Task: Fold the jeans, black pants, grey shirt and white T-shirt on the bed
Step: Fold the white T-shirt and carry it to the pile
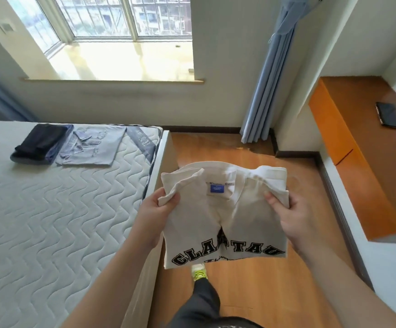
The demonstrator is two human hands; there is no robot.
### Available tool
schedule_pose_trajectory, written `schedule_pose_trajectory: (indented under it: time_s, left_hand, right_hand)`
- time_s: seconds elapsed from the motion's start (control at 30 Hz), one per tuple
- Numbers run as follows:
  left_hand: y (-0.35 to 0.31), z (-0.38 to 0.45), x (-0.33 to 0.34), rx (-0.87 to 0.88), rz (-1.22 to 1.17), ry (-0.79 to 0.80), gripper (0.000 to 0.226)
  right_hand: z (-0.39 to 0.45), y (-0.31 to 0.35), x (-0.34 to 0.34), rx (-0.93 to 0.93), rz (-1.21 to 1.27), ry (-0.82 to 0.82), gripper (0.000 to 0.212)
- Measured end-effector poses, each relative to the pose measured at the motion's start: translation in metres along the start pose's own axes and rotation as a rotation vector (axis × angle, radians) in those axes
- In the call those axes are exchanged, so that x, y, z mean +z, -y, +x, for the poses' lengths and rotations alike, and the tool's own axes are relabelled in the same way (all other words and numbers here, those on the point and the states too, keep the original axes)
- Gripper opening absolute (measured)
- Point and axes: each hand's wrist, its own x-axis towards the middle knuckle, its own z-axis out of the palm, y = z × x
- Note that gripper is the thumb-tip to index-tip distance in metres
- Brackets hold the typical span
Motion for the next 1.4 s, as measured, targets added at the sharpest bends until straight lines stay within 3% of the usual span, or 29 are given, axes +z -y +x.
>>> schedule_pose_trajectory:
  time_s: [0.2,0.47,0.57,0.83,0.93,1.07,1.4]
  left_hand:
    - [-0.030,0.093,-0.011,-0.014,-0.060,0.025,0.023]
    - [-0.079,0.199,-0.026,0.006,-0.076,0.002,0.023]
    - [-0.089,0.233,-0.034,0.024,-0.077,-0.035,0.016]
    - [-0.112,0.342,-0.030,0.019,-0.049,-0.195,0.024]
    - [-0.121,0.383,-0.021,0.004,-0.064,-0.229,0.017]
    - [-0.143,0.430,-0.007,-0.005,-0.096,-0.314,0.024]
    - [-0.166,0.492,-0.026,0.001,-0.308,-0.561,0.018]
  right_hand:
    - [0.096,0.027,0.045,-0.027,-0.033,-0.024,0.010]
    - [0.205,0.054,0.106,-0.016,-0.022,-0.025,0.009]
    - [0.245,0.059,0.118,0.006,-0.017,0.032,0.008]
    - [0.382,0.072,0.153,0.014,0.001,0.199,0.011]
    - [0.432,0.082,0.168,0.003,-0.016,0.304,0.019]
    - [0.498,0.098,0.180,-0.010,-0.053,0.426,0.026]
    - [0.620,0.129,0.249,0.027,0.020,0.621,0.016]
